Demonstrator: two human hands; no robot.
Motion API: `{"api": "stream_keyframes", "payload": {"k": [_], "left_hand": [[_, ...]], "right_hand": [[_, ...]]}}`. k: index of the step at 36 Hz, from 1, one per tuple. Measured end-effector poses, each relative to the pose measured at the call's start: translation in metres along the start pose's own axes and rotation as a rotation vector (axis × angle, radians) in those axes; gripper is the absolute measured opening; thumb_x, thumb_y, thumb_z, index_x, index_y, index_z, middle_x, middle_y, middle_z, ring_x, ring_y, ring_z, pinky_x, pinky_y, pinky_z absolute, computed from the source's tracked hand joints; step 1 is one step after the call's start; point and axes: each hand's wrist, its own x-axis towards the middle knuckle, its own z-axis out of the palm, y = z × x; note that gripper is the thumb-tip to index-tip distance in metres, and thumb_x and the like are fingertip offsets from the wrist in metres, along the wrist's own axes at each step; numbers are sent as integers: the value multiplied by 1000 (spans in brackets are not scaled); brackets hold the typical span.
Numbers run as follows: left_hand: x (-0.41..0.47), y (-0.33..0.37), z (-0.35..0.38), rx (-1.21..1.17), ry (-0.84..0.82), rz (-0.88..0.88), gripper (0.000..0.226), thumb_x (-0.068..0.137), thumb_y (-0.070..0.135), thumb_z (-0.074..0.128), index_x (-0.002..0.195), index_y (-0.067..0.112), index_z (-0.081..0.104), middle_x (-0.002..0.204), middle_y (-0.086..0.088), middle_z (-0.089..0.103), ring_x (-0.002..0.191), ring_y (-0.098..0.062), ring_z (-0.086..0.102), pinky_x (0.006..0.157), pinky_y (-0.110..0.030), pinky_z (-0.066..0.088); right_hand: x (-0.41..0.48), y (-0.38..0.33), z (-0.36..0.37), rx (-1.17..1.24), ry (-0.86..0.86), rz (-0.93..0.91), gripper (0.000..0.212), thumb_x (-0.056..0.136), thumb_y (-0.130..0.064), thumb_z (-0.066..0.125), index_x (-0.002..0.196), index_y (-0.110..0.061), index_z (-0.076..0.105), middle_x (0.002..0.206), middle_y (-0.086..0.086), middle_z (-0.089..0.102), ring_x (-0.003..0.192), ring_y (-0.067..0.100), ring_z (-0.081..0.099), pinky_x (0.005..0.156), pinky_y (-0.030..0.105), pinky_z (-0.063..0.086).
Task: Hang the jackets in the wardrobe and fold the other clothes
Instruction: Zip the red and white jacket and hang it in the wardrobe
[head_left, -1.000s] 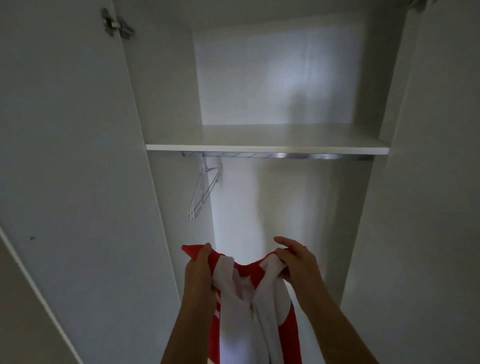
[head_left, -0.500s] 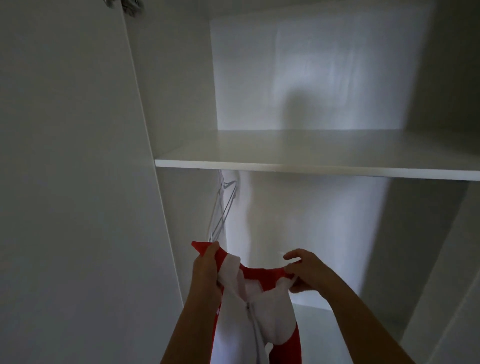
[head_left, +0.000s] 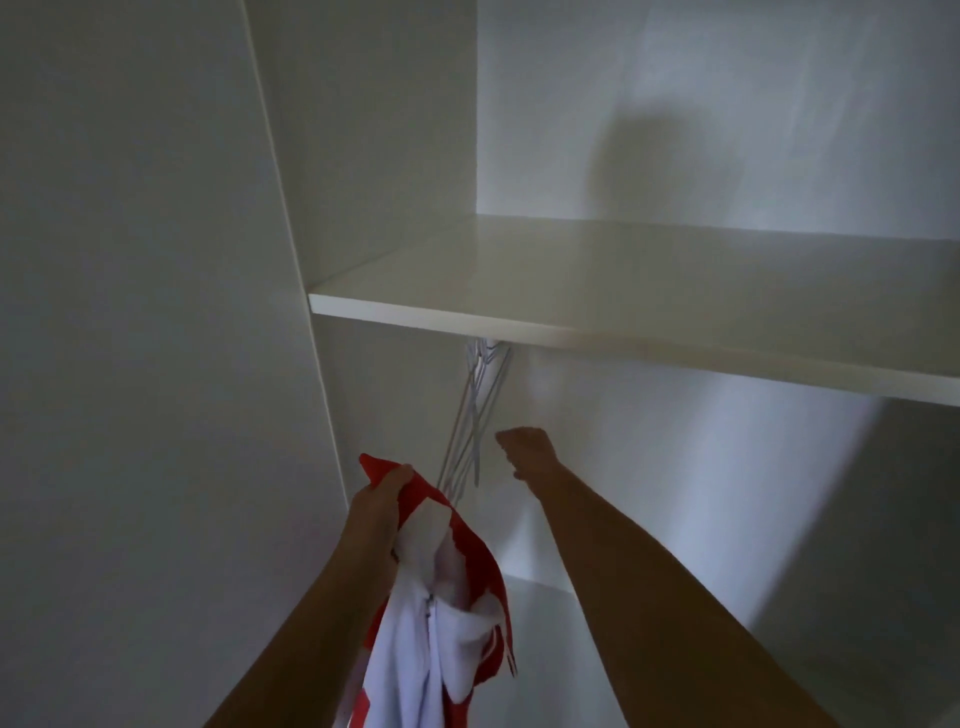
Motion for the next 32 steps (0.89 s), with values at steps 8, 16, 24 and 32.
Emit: {"api": "stream_keyframes", "payload": {"k": [8, 16, 24, 32], "left_hand": [[24, 6, -13, -15, -20, 30, 21, 89, 22, 61, 84, 2, 65, 61, -9, 71, 57, -22, 69, 58, -30, 49], [29, 1, -23, -45, -46, 25, 19, 90, 20, 61, 82, 3, 65, 62, -8, 71, 52, -17, 69, 44, -24, 51], [30, -2, -27, -43, -55, 11, 19, 89, 20, 61, 81, 3, 63, 58, -6, 70, 50, -17, 68, 56, -30, 48], [30, -3, -29, -39, -56, -10, 19, 89, 21, 62, 82, 3, 63, 57, -4, 70, 58, -20, 67, 51, -29, 49]], "right_hand": [[61, -19, 44, 76, 35, -21, 23, 87, -24, 63, 67, -17, 55, 81, 8, 62, 64, 18, 56, 63, 26, 46], [76, -22, 64, 249, 32, 10, 12, 97, -5, 46, 90, -1, 55, 64, 10, 62, 50, 19, 62, 46, 28, 53], [63, -23, 59, 538, -75, 66, 15, 99, -8, 33, 89, -12, 43, 74, 12, 50, 56, 23, 49, 45, 31, 48], [66, -17, 34, 142, 62, -81, 26, 99, -7, 40, 114, -3, 61, 71, 2, 45, 60, 14, 42, 62, 28, 40]]}}
